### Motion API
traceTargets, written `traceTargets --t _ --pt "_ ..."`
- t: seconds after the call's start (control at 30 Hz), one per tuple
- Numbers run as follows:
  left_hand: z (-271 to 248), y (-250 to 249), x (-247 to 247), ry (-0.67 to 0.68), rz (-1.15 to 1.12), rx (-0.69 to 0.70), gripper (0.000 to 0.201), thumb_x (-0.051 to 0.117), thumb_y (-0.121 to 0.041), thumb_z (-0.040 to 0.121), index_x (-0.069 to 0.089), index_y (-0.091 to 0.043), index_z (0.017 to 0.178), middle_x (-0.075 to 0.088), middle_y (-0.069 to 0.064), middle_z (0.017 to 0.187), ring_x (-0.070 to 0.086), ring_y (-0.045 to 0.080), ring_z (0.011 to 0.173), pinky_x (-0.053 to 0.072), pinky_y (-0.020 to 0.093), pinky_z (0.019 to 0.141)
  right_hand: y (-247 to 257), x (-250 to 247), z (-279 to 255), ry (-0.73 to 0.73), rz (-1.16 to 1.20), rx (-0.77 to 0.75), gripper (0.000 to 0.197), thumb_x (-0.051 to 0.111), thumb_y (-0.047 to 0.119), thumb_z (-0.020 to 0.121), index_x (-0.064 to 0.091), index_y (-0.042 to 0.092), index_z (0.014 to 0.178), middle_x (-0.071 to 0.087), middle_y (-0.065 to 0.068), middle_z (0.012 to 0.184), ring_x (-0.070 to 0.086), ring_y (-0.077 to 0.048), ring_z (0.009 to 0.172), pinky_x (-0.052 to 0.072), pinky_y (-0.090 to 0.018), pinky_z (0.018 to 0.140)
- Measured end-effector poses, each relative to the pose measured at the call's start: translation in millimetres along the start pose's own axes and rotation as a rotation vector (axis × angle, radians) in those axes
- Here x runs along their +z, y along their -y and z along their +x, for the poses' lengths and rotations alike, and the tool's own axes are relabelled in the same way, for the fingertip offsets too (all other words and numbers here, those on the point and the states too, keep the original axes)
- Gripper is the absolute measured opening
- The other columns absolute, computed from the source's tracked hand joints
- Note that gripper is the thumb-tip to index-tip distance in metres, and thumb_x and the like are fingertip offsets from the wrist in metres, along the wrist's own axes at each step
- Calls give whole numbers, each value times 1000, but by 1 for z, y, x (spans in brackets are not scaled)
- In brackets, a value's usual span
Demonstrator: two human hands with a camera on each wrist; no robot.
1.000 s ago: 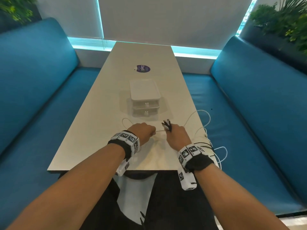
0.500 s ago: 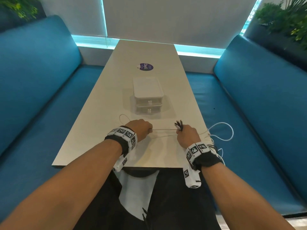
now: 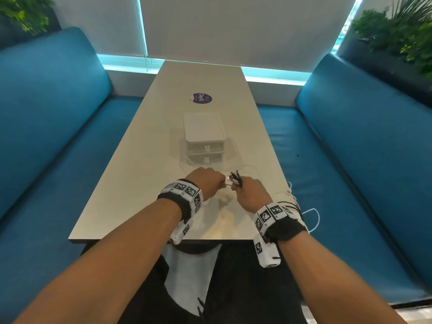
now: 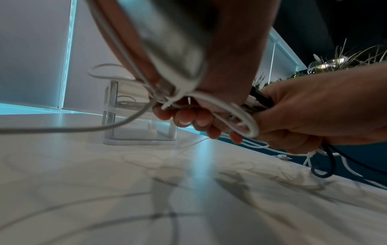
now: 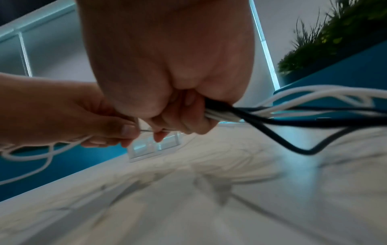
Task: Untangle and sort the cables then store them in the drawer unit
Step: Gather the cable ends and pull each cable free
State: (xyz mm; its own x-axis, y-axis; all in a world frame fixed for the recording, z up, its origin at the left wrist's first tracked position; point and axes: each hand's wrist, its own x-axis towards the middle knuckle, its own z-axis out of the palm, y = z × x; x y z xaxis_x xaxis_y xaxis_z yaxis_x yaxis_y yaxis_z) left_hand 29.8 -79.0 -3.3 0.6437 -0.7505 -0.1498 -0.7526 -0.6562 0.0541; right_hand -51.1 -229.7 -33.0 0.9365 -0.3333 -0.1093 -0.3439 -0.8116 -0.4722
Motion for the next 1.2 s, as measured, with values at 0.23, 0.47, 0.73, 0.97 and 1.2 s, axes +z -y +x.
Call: traceTargets --t 0.23,0.47,0.73,0.97,1.2 --pt "1 21 -1 23 -13 -40 23 41 -27 106 62 -19 103 65 6 96 57 25 80 45 34 72 -25 -11 0 -83 -102 173 29 46 30 100 64 12 113 68 -11 102 65 -29 89 54 -38 78" --pt "11 11 7 -61 -59 66 26 40 -32 106 62 -18 109 66 7 97 63 27 86 48 35 73 8 1 -10 -70 33 -31 28 46 28 101 65 13 117 70 -12 105 66 -33 95 51 -38 80" --pt "10 20 9 -79 -42 49 27 38 -34 107 59 -18 107 66 5 97 62 26 87 43 33 69 -5 -18 -3 -127 -33 86 25 46 28 98 66 19 111 70 -9 104 65 -31 93 52 -37 78" --pt "5 20 14 -79 -12 28 27 32 -34 108 55 -19 106 65 6 97 61 27 83 49 36 71 -11 -16 -7 -205 -84 161 24 44 27 101 65 18 110 68 -7 100 66 -31 89 53 -37 77" --pt "14 -8 8 -65 3 11 38 36 -42 106 63 -16 109 66 7 99 65 29 86 47 35 69 17 0 -2 -64 -31 -24 27 44 18 98 63 12 117 68 -14 108 64 -34 97 49 -37 76"
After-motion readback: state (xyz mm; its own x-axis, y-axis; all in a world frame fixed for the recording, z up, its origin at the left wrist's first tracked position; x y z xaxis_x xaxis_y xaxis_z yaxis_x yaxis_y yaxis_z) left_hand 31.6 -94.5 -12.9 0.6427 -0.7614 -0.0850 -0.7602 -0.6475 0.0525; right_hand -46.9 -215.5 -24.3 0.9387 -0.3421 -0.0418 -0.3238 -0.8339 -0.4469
